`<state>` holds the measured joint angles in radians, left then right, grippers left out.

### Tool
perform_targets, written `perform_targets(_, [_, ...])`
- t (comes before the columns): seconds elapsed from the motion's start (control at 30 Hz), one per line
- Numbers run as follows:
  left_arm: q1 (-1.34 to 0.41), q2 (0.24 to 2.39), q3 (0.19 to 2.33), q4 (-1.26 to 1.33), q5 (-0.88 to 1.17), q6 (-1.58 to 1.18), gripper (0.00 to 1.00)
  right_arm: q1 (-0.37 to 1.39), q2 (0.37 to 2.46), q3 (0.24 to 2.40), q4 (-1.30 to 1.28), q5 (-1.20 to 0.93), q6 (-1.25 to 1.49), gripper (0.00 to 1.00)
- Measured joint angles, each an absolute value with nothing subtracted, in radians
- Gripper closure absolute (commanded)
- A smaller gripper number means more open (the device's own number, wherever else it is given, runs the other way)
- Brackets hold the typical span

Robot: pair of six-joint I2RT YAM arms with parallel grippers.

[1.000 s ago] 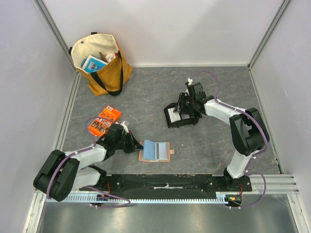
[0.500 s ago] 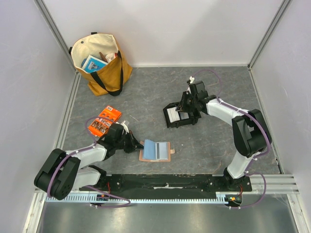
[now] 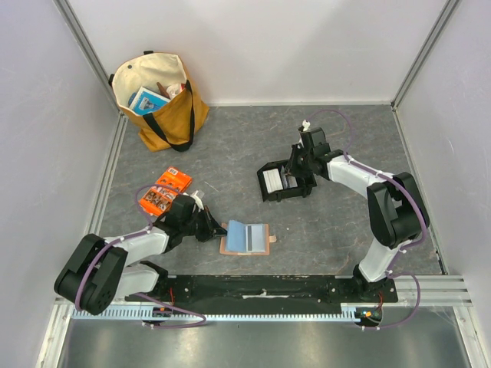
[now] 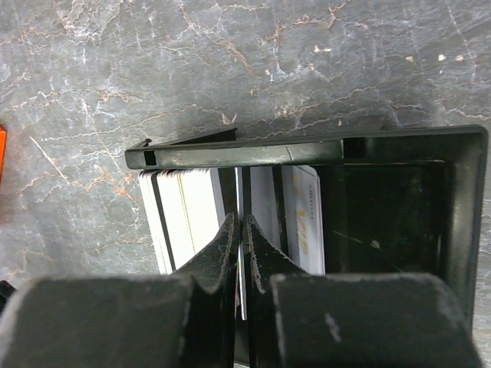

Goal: Put the credit cards into the card holder
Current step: Pick up the credit card from the storage box.

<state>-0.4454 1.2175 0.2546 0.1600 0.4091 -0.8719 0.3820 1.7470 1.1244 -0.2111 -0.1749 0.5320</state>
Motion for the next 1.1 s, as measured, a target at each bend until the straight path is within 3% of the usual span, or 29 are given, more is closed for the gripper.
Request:
perform_targets(0.43, [-0.445,1.221,0.254,0.165,0.411,-0.872,0.98,0.382,1.772,1.124,-0.246,-0.147,0.506,0.78])
perform_targets(0.5, [-0.445,1.224,0.254,0.169,0.413,-0.872,0.98,0.382,1.778,1.125,-0.257,-0.135,0.501,0.82])
perform_targets(0.63, [-0.445,1.227,0.254,0.174,0.414,-0.872,0.98,0.382,1.784,1.125,-0.273,-0.125,0.485,1.0])
perform_targets(0.83, [-0.445,1.227,0.249,0.182,0.417,-0.873,0.98,0.384,1.759,1.131,-0.286,-0.102,0.472,1.0])
perform_targets(1.1, [-0.445,1.223,0.241,0.194,0.418,-0.875,0.98,0.385,1.542,1.14,-0.326,-0.067,0.462,1.0])
